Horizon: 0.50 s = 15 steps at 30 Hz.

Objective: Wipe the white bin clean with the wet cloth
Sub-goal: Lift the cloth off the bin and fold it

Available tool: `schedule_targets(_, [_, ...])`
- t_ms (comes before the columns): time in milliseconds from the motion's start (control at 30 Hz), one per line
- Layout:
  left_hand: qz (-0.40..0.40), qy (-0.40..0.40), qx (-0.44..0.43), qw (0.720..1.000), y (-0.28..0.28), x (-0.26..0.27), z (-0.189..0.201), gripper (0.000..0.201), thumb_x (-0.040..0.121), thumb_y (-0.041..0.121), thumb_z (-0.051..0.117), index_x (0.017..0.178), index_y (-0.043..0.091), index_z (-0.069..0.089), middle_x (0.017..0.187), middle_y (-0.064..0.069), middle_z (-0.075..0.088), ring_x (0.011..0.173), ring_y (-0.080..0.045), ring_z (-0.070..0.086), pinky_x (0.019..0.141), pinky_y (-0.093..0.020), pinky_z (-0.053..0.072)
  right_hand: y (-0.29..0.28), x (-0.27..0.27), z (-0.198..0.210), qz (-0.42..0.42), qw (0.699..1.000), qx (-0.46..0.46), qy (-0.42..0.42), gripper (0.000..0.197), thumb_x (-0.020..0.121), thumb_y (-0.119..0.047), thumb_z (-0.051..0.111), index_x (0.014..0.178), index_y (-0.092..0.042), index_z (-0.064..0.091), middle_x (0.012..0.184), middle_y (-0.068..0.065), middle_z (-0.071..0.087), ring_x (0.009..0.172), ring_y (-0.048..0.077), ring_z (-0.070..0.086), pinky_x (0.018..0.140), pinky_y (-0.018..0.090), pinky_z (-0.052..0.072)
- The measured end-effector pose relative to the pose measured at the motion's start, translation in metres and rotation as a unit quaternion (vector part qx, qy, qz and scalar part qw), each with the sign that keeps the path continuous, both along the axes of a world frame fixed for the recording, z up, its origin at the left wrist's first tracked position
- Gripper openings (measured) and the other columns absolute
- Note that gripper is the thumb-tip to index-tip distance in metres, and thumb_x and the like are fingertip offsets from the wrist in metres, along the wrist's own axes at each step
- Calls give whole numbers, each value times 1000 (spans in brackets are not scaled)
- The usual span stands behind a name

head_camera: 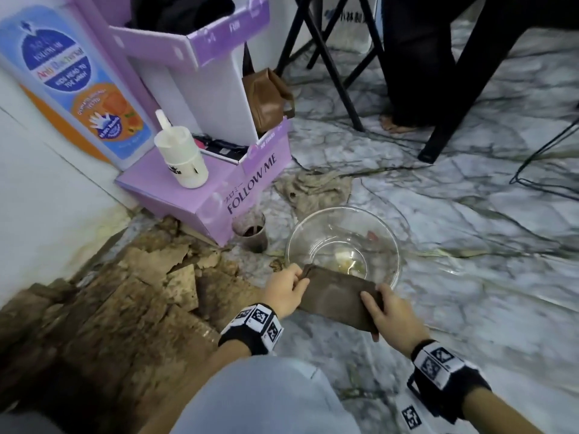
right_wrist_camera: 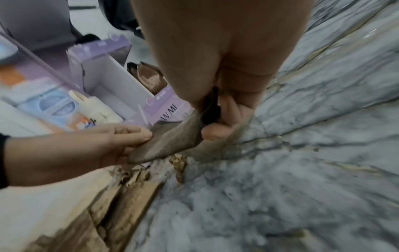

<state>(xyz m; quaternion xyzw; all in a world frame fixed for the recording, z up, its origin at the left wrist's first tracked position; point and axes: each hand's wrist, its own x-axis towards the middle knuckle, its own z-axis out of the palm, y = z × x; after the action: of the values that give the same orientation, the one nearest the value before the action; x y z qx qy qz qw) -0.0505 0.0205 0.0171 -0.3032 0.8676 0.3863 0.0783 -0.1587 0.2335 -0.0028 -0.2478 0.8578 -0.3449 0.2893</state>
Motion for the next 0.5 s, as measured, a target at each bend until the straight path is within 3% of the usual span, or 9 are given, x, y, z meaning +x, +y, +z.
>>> schedule_targets(133, [30,13,-18,999,6,3,-29,19,104,26,57,105,7,58,82,-7,63,76,-22,56,74,-36,45,-1,7,-15,-7,1000,3,4,23,105,-32,47,89,-17,41,42,-2,55,40,18,62,46,21,46])
schedule_targets(233, [55,42,-32,997,7,3,-35,18,103,27,60,106,10,58,76,3,58,75,-20,58,65,-28,40,-2,11,-20,-24,1000,4,16,20,104,-36,47,98,-18,42,52,3,60,35,17,59,48,33,51])
schedule_targets(367, [72,58,-51,994,6,5,-43,21,101,30,63,101,14,50,80,0,60,74,-19,58,63,-27,39,-1,14,-28,-61,997,28,49,29,99,-49,49,94,-27,32,70,4,65,48,24,63,57,44,54])
schedule_targets(500, [77,73,-41,994,5,15,-43,28,100,33,64,101,13,44,76,7,53,71,-18,55,56,-22,34,0,14,-29,-100,993,32,45,38,94,-57,50,102,-26,28,66,5,68,57,28,67,62,48,55])
